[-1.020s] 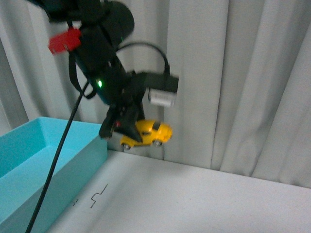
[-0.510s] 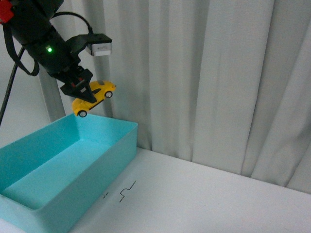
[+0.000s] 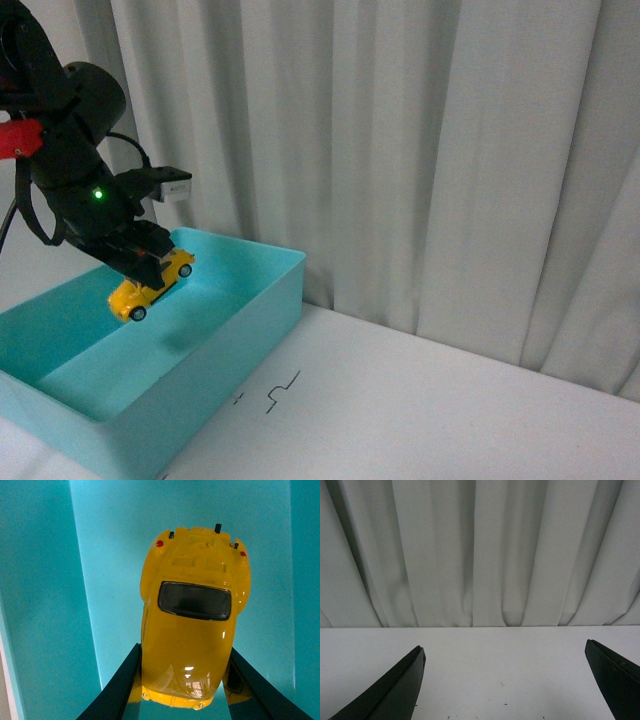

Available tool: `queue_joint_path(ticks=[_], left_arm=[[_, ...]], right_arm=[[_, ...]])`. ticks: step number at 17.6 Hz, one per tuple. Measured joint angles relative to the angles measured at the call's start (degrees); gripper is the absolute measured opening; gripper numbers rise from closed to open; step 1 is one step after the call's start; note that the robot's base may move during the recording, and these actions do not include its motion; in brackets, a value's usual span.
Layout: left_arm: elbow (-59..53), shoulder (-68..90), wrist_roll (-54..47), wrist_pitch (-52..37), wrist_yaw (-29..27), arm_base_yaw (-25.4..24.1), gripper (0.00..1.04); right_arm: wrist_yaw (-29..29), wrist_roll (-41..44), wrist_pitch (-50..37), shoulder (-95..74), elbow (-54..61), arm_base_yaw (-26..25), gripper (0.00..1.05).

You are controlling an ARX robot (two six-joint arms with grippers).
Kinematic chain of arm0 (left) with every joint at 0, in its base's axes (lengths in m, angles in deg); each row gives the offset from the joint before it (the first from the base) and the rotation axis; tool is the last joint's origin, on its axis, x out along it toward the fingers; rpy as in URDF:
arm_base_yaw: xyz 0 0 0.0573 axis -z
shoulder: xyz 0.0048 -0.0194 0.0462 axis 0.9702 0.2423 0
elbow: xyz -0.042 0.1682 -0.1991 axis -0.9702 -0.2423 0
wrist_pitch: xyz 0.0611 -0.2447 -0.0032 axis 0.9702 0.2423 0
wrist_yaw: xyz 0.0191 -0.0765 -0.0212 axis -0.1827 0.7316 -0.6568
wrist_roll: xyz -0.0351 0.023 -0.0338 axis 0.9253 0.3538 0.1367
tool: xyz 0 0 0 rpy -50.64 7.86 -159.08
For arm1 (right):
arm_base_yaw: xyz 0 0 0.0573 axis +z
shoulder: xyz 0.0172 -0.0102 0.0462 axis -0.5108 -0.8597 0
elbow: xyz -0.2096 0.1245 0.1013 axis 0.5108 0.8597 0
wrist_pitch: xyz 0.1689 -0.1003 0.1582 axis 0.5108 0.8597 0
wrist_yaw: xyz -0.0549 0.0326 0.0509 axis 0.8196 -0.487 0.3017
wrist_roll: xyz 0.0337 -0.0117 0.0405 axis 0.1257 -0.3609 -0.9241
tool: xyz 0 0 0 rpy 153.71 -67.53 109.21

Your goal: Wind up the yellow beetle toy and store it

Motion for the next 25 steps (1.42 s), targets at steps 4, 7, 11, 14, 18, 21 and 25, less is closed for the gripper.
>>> queue_joint_path(ticks=[4,7,11,14,18,21,25], left_arm=[[-0.94,1.88,0.61,-3.32,0.63,1.09,0.39],[-0.94,5.18,0.15,-4.17,-1.27,1.53,0.39],[-0.94,7.61,-2.1,-5.73,-4.81,1.4,0.39],[-1.33,9.31,-2.99,-7.04,-5.81,1.33,0.39],[-1.97,10.64,-3.02,-7.96,-5.73,1.7,0.39],[-2.21,10.88,-3.02,-8.94,-5.6,2.29,0.39],[-2.47,11.1,-3.02,-8.94,-5.16,2.78,0.5]], right_arm=[[-0.02,0.0,0.0,0.0,0.0,0.0,0.98],[0.0,0.0,0.02,0.0,0.0,0.0,0.98],[0.0,0.0,0.0,0.0,0.0,0.0,0.98],[0.0,0.0,0.0,0.0,0.0,0.0,0.98],[0.0,0.0,0.02,0.0,0.0,0.0,0.98],[0.0,0.0,0.0,0.0,0.0,0.0,0.98],[0.0,0.0,0.0,0.0,0.0,0.0,0.98]])
